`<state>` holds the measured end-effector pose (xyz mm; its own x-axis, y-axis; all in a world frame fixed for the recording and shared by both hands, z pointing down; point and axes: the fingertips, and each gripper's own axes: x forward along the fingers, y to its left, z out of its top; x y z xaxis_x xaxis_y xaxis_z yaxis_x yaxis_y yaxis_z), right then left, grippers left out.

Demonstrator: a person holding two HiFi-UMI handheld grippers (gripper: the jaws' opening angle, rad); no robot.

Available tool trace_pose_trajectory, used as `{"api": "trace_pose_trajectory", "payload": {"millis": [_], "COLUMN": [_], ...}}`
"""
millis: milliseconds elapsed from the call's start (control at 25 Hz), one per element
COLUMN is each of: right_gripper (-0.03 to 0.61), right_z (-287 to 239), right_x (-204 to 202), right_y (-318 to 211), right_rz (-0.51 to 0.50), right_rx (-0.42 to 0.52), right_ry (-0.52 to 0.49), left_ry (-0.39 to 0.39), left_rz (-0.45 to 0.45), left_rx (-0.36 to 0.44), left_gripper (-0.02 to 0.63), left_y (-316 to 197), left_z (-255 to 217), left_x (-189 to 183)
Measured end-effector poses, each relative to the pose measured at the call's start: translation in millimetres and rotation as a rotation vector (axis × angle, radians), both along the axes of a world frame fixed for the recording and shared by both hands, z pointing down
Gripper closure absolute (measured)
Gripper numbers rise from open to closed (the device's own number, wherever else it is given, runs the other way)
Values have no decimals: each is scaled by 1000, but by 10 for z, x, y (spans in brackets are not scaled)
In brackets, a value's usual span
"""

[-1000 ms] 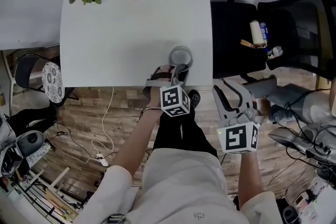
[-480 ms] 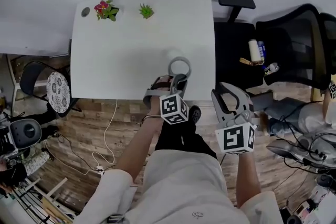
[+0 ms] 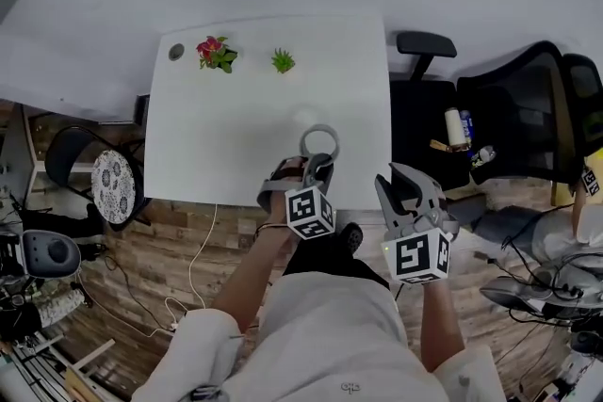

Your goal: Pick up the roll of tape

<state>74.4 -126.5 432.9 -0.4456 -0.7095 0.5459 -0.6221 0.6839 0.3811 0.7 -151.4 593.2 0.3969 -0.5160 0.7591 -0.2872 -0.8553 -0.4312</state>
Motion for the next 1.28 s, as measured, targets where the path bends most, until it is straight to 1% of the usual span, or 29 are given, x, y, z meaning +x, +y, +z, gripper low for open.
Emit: {"api": "trace_pose_trajectory", "payload": {"millis": [360,520,680,920,1280], "right_gripper": [462,465,466,469,477], "right_z": [-172,-262,-348,-413,-462], "right_x": [-234,-322,-413,-495,-647], "right_y": [-168,-260,-334,-420,-532], "right_rz": [-23,-21,-12,3,13], "right_rx": [51,80,105,135,163], "right_ry": [9,11,9,14,31], "left_ry": [11,24,36,88,168], "left_rz": [-25,-26,-20,-39,-45], "left_rx": [43,54,84,112,164], "left_gripper": [552,552,552,552,552], "left_y": [-217,-338,-453,-564,-749], "left_z": [-210,-294,-420,-617,-990], "left_x": [-261,-345,-423,-526,-642]}}
